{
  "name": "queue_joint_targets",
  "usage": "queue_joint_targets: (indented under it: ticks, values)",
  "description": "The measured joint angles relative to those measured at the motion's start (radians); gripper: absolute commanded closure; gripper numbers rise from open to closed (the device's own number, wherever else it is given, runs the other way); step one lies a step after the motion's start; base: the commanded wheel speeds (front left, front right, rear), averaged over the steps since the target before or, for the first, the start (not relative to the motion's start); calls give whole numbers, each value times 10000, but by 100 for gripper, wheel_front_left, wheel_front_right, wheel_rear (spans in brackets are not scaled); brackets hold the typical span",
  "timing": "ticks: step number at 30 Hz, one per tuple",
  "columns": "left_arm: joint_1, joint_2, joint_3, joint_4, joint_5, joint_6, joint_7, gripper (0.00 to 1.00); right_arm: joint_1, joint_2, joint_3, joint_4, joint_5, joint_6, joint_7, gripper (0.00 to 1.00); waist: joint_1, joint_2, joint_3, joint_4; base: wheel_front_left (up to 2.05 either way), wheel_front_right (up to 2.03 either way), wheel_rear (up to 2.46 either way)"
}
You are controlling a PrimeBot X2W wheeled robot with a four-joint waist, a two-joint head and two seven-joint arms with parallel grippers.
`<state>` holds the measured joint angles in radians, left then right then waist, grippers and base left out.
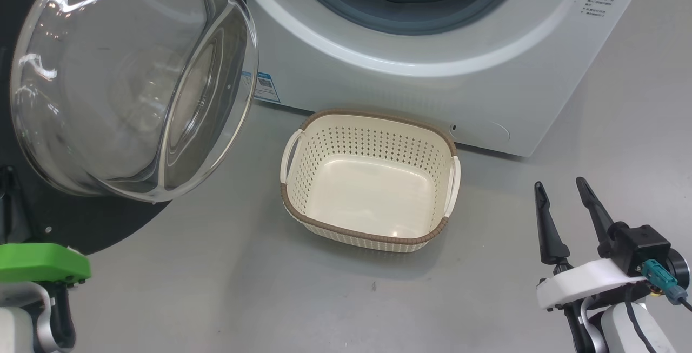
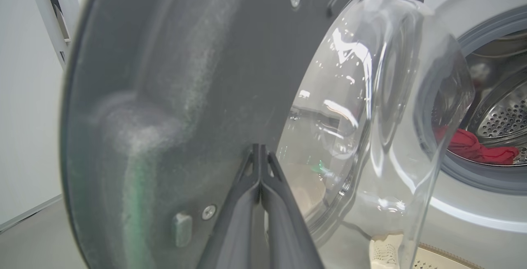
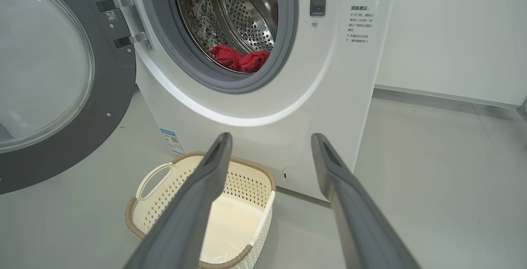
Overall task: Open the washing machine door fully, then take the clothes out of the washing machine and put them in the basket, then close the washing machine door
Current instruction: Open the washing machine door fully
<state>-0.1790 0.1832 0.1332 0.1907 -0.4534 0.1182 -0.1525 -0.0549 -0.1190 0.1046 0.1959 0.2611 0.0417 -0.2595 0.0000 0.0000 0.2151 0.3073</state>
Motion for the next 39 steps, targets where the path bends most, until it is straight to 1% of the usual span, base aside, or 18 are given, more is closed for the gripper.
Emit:
queue_joint_targets:
  ticks: [10,13,16,23,27,32,33,34,35,36,37,38,39]
  values:
    - [-35,-8,-213,332,320,4,-261,100,-75,63,-61,155,-2,13,0,0,0,0,-233,-13,0,0,0]
    - [50,-35,-261,190,454,8,-318,100,-75,161,-46,203,0,96,0,0,0,0,-362,-18,0,0,0]
    - [308,-86,-349,-13,583,8,-382,100,-72,245,-38,274,2,102,0,0,0,0,-493,-50,0,0,0]
    - [1165,-422,-748,-500,715,8,-372,100,35,303,90,439,4,190,0,0,0,0,-856,-148,0,0,0]
    - [1686,-439,-945,-830,811,8,-332,100,105,387,255,520,4,280,0,0,0,0,-1060,-256,0,0,0]
    - [2230,-504,-1289,-1252,934,8,-196,100,273,462,387,598,4,305,0,0,0,0,-1286,-454,0,0,0]
    - [2317,-527,-1371,-1344,951,8,-153,92,282,477,403,602,4,322,0,0,0,0,-1327,-498,0,0,0]
    - [2401,-554,-1440,-1419,980,0,-153,73,285,489,418,604,4,359,0,0,0,0,-1368,-546,0,0,0]
    - [2476,-596,-1494,-1480,989,-2,-142,56,287,497,441,610,4,362,0,0,0,0,-1406,-595,0,0,0]
    - [2561,-617,-1576,-1563,1022,-6,-92,27,291,500,472,614,4,364,0,0,0,0,-1441,-648,0,0,0]
    - [2650,-629,-1670,-1659,1043,-13,-17,8,302,508,508,616,4,366,0,0,0,0,-1473,-706,0,0,0]
    - [2717,-673,-1737,-1722,1039,-38,29,0,324,523,531,616,4,366,0,0,0,0,-1502,-763,0,0,0]
    - [2762,-719,-1814,-1753,1041,-61,90,0,356,541,545,616,4,366,0,0,0,0,-1530,-820,0,0,0]
